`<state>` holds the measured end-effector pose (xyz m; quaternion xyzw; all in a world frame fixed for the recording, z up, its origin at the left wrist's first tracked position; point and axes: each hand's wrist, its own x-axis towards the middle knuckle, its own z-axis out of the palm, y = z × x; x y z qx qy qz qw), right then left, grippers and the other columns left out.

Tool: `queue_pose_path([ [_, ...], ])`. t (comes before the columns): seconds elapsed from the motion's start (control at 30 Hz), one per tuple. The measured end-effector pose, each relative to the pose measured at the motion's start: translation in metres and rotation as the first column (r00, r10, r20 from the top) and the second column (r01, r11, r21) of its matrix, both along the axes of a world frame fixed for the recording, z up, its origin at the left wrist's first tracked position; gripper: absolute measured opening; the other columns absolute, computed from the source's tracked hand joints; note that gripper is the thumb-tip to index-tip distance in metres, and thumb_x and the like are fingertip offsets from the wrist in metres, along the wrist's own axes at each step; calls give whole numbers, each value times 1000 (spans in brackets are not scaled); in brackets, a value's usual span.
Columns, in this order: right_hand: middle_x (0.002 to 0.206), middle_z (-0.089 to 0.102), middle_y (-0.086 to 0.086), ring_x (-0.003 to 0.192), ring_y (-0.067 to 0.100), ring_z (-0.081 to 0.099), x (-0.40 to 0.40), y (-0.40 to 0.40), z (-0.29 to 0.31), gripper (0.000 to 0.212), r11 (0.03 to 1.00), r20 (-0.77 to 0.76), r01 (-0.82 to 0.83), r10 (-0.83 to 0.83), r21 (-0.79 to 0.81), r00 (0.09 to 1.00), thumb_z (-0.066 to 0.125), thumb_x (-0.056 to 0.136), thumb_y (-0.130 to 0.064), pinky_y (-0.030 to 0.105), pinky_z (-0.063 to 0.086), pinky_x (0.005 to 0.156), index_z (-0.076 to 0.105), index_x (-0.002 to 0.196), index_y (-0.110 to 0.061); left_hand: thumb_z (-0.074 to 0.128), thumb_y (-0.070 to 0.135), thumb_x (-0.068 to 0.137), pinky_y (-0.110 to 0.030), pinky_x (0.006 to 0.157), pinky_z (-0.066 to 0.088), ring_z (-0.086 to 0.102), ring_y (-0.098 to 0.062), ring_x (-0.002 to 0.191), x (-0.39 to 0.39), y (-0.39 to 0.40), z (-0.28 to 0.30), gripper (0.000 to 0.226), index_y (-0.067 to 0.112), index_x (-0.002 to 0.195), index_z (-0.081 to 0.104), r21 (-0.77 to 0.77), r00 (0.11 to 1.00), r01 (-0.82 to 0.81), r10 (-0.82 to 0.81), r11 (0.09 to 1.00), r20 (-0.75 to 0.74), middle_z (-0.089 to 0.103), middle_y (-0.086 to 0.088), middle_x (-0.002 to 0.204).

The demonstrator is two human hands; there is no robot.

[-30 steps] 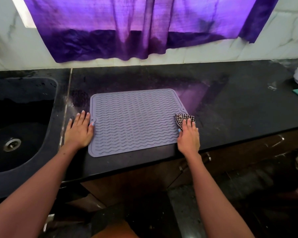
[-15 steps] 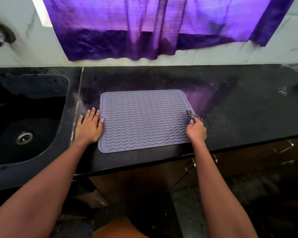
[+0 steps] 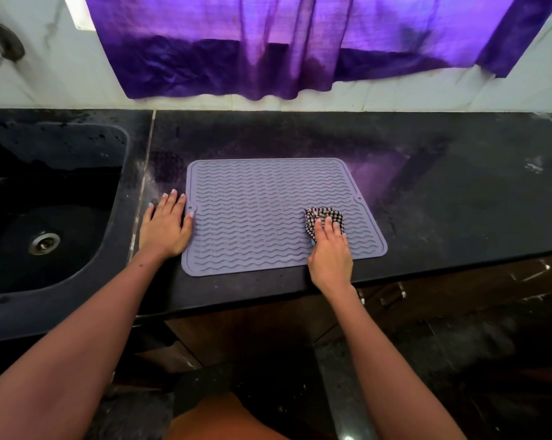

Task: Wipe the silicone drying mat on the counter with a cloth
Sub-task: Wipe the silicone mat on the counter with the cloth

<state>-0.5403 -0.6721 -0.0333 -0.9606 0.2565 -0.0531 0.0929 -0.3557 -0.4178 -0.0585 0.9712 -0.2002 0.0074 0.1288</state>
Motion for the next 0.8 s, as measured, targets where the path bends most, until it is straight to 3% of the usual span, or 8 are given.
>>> queue_pose_path([
  [0.13, 158, 12, 8, 146, 22, 10, -1, -7, 8, 63, 998, -42, -57, 58, 24, 997, 45, 93, -14, 34, 9, 119, 17, 149, -13, 13, 46, 95, -41, 117, 2, 6, -18, 145, -1, 0, 1, 63, 14, 148, 17, 13, 1000, -4, 4, 1000, -15, 11, -5, 157],
  [0.2, 157, 16, 7, 145, 24, 18, 1, -13, 17, 58, 990, -39, -57, 63, 125, 997, 45, 94, -10, 36, 18, 116, 24, 148, -14, 15, 42, 99, -41, 117, 0, 1, -17, 145, 2, -2, 3, 57, 15, 149, 10, 61, 998, 3, 1, 998, -62, 4, -4, 158],
  [0.3, 147, 41, 10, 120, 26, 50, 8, -22, 31, 44, 890, 74, 67, -112, 452, 991, 43, 95, -9, 34, 39, 98, 44, 139, -17, 14, 40, 99, -40, 117, -4, -5, -17, 145, 3, -2, 7, 57, 15, 149, 2, 96, 992, 14, -2, 995, -124, -4, -3, 158],
  [0.4, 128, 59, 11, 94, 23, 54, 12, -16, 38, 40, 748, 162, 139, -314, 649, 936, 43, 96, -11, 32, 41, 80, 50, 134, -19, 14, 40, 99, -40, 117, -5, -5, -17, 145, 1, 0, 8, 57, 15, 149, 2, 83, 991, 28, -16, 996, -135, -4, -4, 158],
  [0.53, 132, 56, 12, 116, 29, 55, 8, 28, 35, 46, 877, 151, 43, -131, 478, 980, 45, 94, -7, 31, 41, 97, 46, 138, -22, 19, 36, 100, -39, 117, -2, 2, -17, 146, -6, 0, 6, 54, 14, 149, 13, 9, 999, 5, -5, 1000, -46, 6, -4, 158],
  [0.63, 154, 27, 10, 142, 24, 27, 3, 55, 17, 57, 972, 128, -54, 25, 228, 992, 44, 91, -1, 32, 19, 117, 33, 145, -17, 21, 35, 100, -39, 117, -1, 4, -17, 145, -6, -1, 6, 53, 14, 148, 16, -7, 999, -4, 4, 1000, -35, 9, -4, 158],
  [0.73, 158, 12, 13, 147, 25, 7, -2, 61, -2, 65, 992, 114, -114, 108, 51, 988, 42, 90, 0, 31, -4, 118, 18, 149, -14, 23, 35, 100, -39, 117, 0, 6, -17, 145, -6, -1, 5, 52, 13, 148, 19, -25, 1000, -12, 12, 1000, -18, 11, -4, 157],
  [0.8, 158, 9, 13, 147, 25, 4, -2, 60, -5, 66, 991, 94, -125, 121, 38, 988, 43, 90, -1, 31, -8, 116, 15, 149, -14, 23, 35, 100, -39, 117, 0, 5, -17, 145, -6, -2, 4, 53, 13, 148, 19, -26, 1000, -14, 13, 1000, -15, 11, -4, 157],
])
